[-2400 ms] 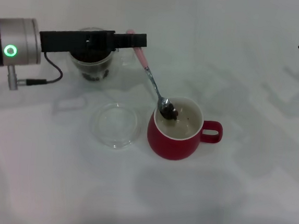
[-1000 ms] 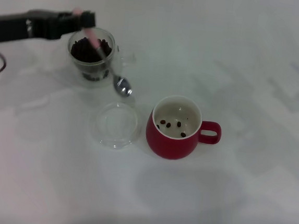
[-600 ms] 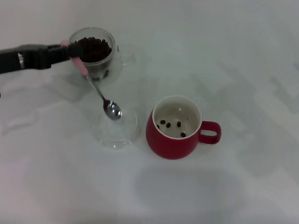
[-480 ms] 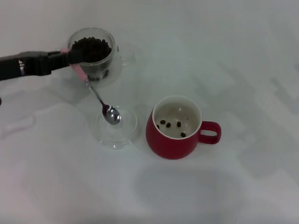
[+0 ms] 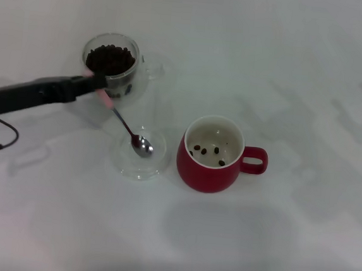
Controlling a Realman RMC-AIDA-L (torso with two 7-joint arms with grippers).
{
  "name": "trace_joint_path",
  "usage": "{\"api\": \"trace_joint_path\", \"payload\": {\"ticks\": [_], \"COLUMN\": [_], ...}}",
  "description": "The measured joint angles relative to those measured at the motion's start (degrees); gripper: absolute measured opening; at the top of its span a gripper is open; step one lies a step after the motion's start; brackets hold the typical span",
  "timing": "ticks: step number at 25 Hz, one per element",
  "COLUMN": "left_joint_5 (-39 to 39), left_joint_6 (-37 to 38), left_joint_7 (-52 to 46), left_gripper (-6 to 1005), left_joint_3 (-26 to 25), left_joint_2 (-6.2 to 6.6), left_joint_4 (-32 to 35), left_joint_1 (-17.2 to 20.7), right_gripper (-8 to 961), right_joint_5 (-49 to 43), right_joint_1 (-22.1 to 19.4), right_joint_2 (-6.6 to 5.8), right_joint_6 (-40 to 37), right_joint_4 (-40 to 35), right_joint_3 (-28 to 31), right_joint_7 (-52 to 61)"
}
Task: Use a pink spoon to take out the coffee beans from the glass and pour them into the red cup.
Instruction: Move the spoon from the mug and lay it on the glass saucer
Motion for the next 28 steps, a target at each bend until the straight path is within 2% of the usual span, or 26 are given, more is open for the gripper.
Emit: {"api": "trace_joint_path", "payload": {"ticks": [5,17,28], "left_joint_5": [0.54,0.15,0.03], "left_joint_6": [-2.49,-3.78,-5.27], "left_joint_7": [0.84,2.42,2.58], "left_gripper": [130,130,290], "left_joint_3": [0.27,0.13,-0.09], "left_joint_2": [-0.81,-1.22,-1.19], "left_joint_4": [-4.1,-8.61,-9.89], "left_joint_1": [-1.88,-3.54,-3.08], "right_gripper": [784,784,784], "right_joint_5": [-0.04,-0.27,-0.36], "right_joint_1": [-0.1,-0.02,0.29], "right_joint_2": [0.08,0.17,0.2], "right_joint_6": [0.22,0.74,1.46], "right_joint_4": [0.07,0.13,0.13], "right_joint_3": [-0.07,-0.17,-0.41], "right_joint_7": [-0.18,-0.53,-0.64]}}
